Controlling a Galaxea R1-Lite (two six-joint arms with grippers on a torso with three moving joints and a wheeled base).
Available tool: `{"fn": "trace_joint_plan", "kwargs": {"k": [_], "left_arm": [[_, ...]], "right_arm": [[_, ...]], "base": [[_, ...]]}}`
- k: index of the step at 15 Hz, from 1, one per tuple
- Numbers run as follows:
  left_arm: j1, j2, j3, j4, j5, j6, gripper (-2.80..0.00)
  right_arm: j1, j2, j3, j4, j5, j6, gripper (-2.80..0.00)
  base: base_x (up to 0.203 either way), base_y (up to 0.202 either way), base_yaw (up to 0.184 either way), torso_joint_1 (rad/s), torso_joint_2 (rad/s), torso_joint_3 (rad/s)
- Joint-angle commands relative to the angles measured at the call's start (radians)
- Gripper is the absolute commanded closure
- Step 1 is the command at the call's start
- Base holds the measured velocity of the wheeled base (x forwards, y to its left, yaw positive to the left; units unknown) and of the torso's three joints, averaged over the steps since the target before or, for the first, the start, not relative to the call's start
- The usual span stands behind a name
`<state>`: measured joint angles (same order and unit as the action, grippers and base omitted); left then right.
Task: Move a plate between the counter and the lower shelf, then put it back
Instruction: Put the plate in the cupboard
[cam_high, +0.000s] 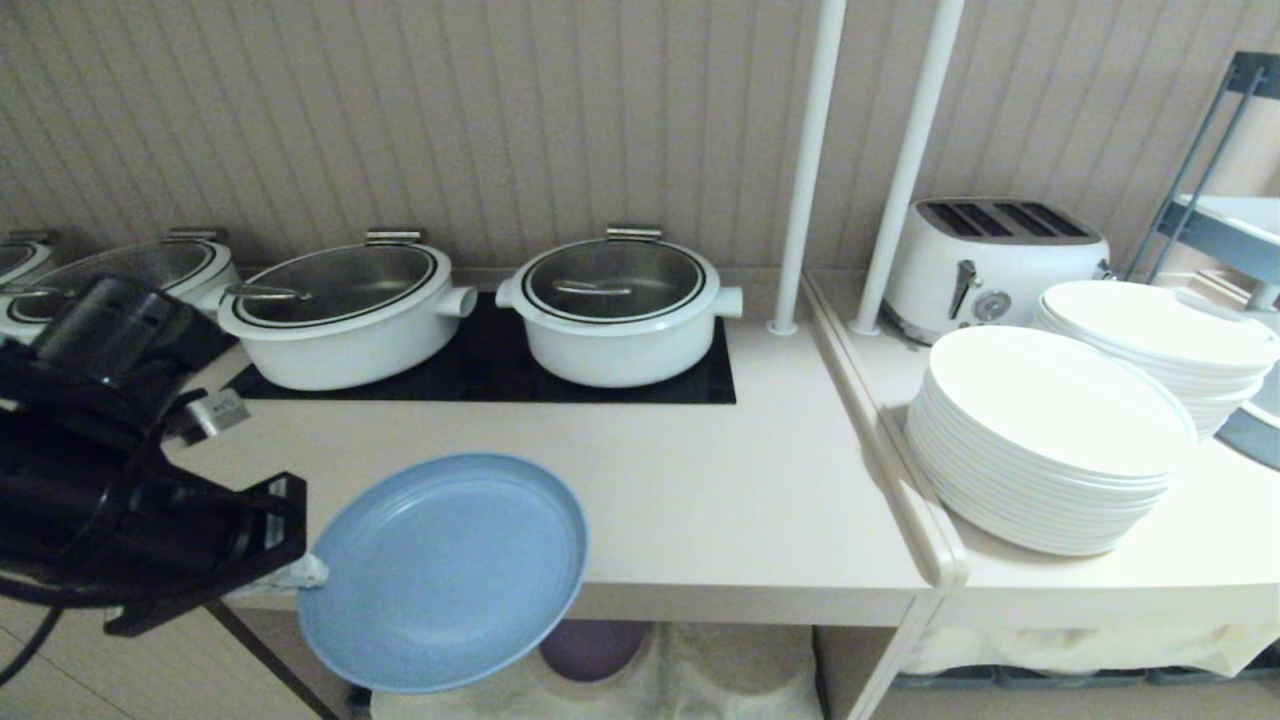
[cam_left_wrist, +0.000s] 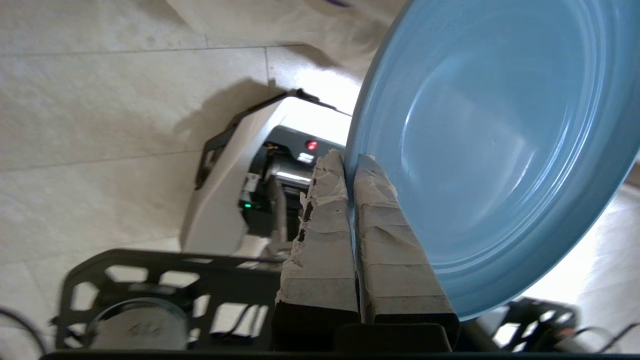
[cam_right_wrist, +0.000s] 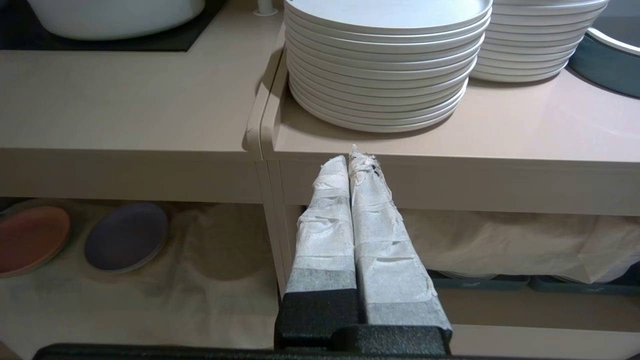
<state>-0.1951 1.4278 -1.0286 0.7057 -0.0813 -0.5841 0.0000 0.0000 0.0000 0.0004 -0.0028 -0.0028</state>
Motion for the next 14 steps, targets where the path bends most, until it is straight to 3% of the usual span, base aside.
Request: {"fn": "trace_joint_plan", "kwargs": {"k": [1, 8, 14], "left_arm": [[0.0, -0.082, 0.043, 0.004, -0.001, 0.005, 0.0], [0.0, -0.224, 0.187, 0.004, -0.003, 0.03, 0.0], [0.0, -0.293, 0.242, 0.004, -0.002, 0.032, 0.0]], "right_arm": [[0.0, 0.0, 0.0, 0.001, 0.0, 0.0, 0.0], [0.0, 0.0, 0.0, 0.0, 0.0, 0.0, 0.0], [0.0, 0.0, 0.0, 0.0, 0.0, 0.0, 0.0]], "base": [[0.0, 0.0, 0.0, 0.0, 0.0, 0.0], [0.0, 0.0, 0.0, 0.0, 0.0, 0.0], [0.0, 0.0, 0.0, 0.0, 0.0, 0.0]]}}
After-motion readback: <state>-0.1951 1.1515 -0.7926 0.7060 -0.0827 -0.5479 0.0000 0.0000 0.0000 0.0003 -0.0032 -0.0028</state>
